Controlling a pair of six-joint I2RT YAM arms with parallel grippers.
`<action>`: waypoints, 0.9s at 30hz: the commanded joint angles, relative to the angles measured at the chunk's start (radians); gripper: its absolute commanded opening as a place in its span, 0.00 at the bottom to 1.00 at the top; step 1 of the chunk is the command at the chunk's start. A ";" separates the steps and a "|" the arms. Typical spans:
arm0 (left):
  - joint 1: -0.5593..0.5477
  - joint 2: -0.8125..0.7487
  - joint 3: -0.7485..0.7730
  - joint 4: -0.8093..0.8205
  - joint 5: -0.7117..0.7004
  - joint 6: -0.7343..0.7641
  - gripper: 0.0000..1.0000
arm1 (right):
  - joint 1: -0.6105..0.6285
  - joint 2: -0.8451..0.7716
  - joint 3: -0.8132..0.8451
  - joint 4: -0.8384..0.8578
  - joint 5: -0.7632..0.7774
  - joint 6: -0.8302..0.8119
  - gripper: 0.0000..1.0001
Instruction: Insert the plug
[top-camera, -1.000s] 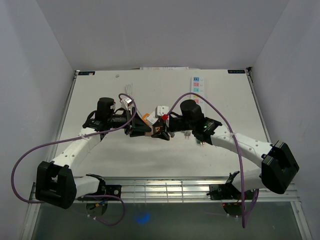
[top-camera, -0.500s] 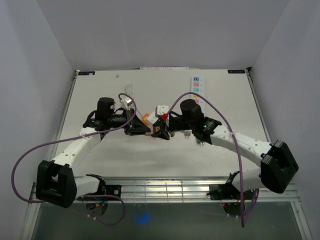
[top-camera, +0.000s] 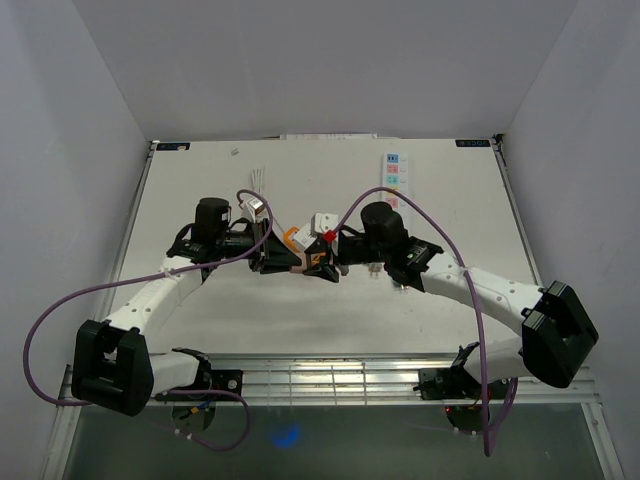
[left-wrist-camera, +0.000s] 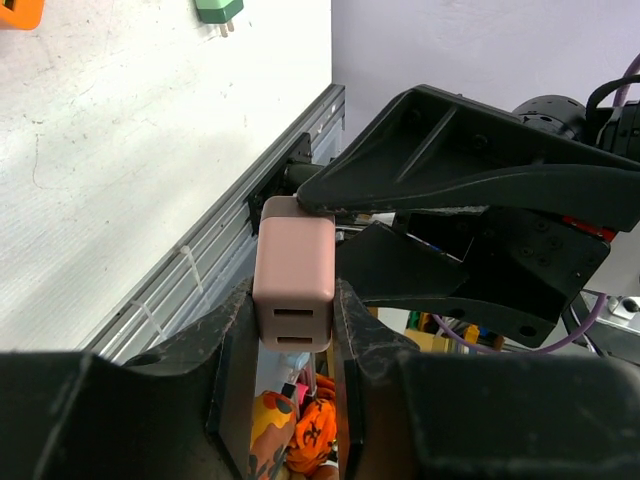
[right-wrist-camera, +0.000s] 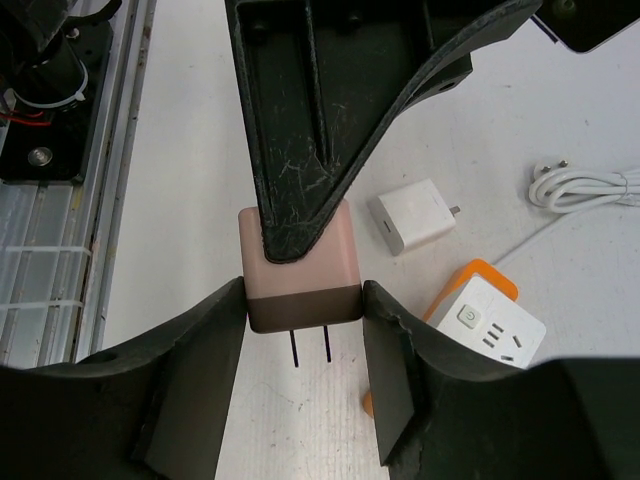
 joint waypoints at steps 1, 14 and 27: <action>-0.002 -0.024 0.000 0.017 0.002 0.001 0.00 | 0.004 -0.023 -0.003 0.051 0.007 0.002 0.55; 0.107 -0.044 -0.003 -0.078 -0.053 0.050 0.00 | -0.018 -0.056 -0.047 0.079 0.099 0.044 0.79; 0.161 -0.070 0.101 -0.351 -0.465 0.078 0.00 | -0.036 -0.113 -0.212 0.188 0.323 0.220 0.66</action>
